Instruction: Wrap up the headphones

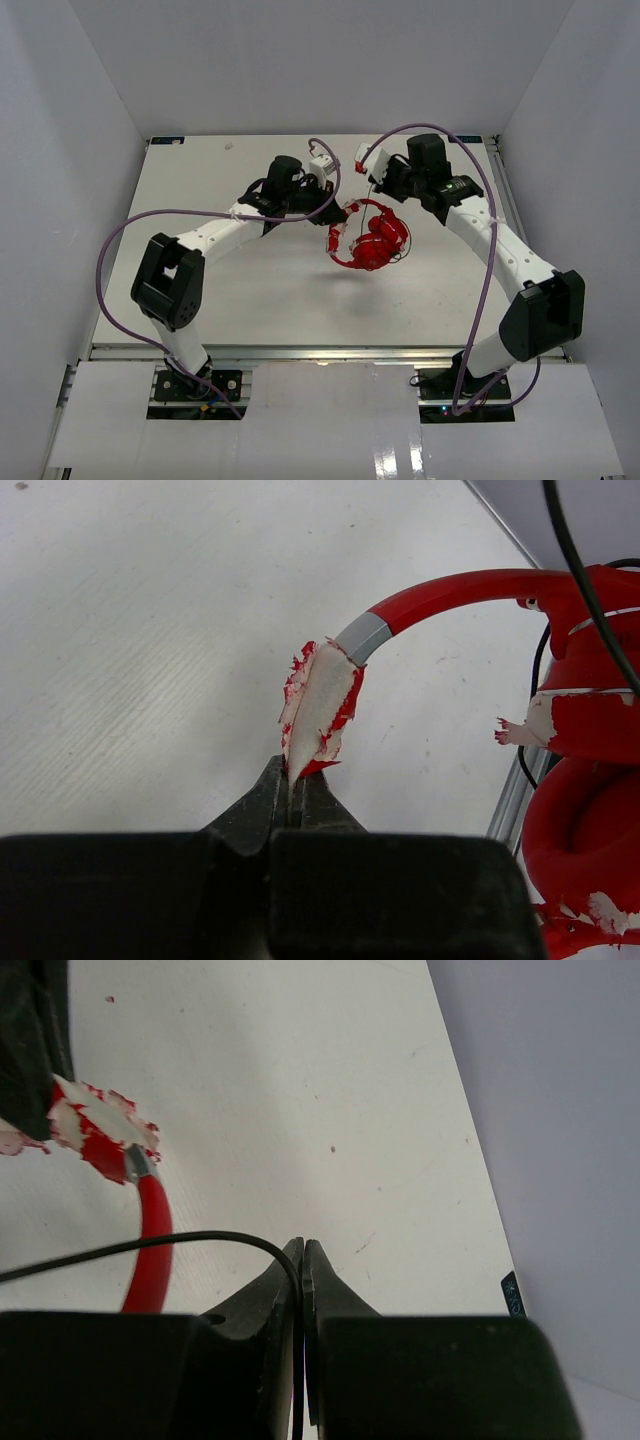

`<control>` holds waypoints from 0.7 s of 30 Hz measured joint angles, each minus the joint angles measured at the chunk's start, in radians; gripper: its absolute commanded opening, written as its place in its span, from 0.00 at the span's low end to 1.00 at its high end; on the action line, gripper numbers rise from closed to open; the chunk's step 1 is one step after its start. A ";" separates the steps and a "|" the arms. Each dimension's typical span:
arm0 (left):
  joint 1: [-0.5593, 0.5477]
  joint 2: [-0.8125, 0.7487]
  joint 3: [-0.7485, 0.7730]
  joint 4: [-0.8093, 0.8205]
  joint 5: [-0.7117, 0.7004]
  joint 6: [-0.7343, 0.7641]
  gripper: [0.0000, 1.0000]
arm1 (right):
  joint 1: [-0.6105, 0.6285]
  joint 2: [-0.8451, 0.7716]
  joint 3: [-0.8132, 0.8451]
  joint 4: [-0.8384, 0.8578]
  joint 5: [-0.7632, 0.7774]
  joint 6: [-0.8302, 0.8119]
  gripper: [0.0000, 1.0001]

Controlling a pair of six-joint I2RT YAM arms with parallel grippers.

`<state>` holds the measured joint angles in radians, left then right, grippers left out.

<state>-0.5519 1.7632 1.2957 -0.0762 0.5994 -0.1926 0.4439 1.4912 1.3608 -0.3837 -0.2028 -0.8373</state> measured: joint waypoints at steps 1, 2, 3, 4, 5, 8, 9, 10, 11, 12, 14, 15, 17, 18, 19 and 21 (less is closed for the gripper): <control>0.000 -0.002 0.000 0.003 0.017 0.001 0.00 | -0.012 0.003 -0.002 -0.001 -0.008 0.005 0.08; 0.000 -0.006 0.000 0.005 0.032 0.001 0.00 | -0.022 0.006 -0.002 -0.001 -0.014 0.010 0.08; 0.000 -0.010 0.000 0.007 0.042 0.002 0.00 | -0.031 0.008 -0.002 -0.001 -0.021 0.016 0.08; 0.000 -0.014 0.000 0.009 0.044 0.002 0.00 | -0.039 0.009 -0.002 -0.001 -0.030 0.023 0.08; 0.000 -0.019 -0.002 0.013 0.045 0.003 0.00 | -0.047 0.010 -0.003 0.000 -0.042 0.030 0.08; 0.005 -0.043 -0.022 0.048 0.044 -0.004 0.00 | -0.074 0.013 -0.013 0.006 -0.094 0.057 0.08; 0.009 -0.051 -0.030 0.057 0.041 -0.009 0.00 | -0.085 0.014 -0.020 0.007 -0.117 0.067 0.08; 0.013 -0.058 -0.036 0.062 0.036 -0.015 0.00 | -0.096 0.014 -0.029 0.006 -0.143 0.075 0.08; 0.018 -0.064 -0.041 0.068 0.029 -0.020 0.00 | -0.106 0.016 -0.038 0.005 -0.169 0.084 0.08; 0.024 -0.067 -0.044 0.071 0.020 -0.027 0.00 | -0.115 0.017 -0.051 0.007 -0.197 0.096 0.09; 0.039 -0.068 -0.046 0.074 -0.012 -0.045 0.00 | -0.129 0.018 -0.077 0.009 -0.250 0.114 0.13; 0.048 -0.068 -0.047 0.074 -0.030 -0.054 0.00 | -0.133 0.020 -0.088 0.008 -0.276 0.123 0.17; 0.064 -0.068 -0.048 0.073 -0.066 -0.069 0.00 | -0.135 0.030 -0.108 0.008 -0.327 0.143 0.22; 0.071 -0.068 -0.048 0.070 -0.084 -0.073 0.00 | -0.136 0.039 -0.113 0.009 -0.348 0.151 0.28; 0.077 -0.068 -0.048 0.066 -0.100 -0.076 0.00 | -0.136 0.048 -0.116 0.010 -0.367 0.157 0.31; 0.084 -0.067 -0.048 0.047 -0.126 -0.075 0.00 | -0.136 0.074 -0.116 0.018 -0.403 0.176 0.38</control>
<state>-0.4681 1.6965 1.2480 -0.0294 0.4729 -0.2677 0.3077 1.5653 1.2446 -0.3656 -0.6058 -0.6612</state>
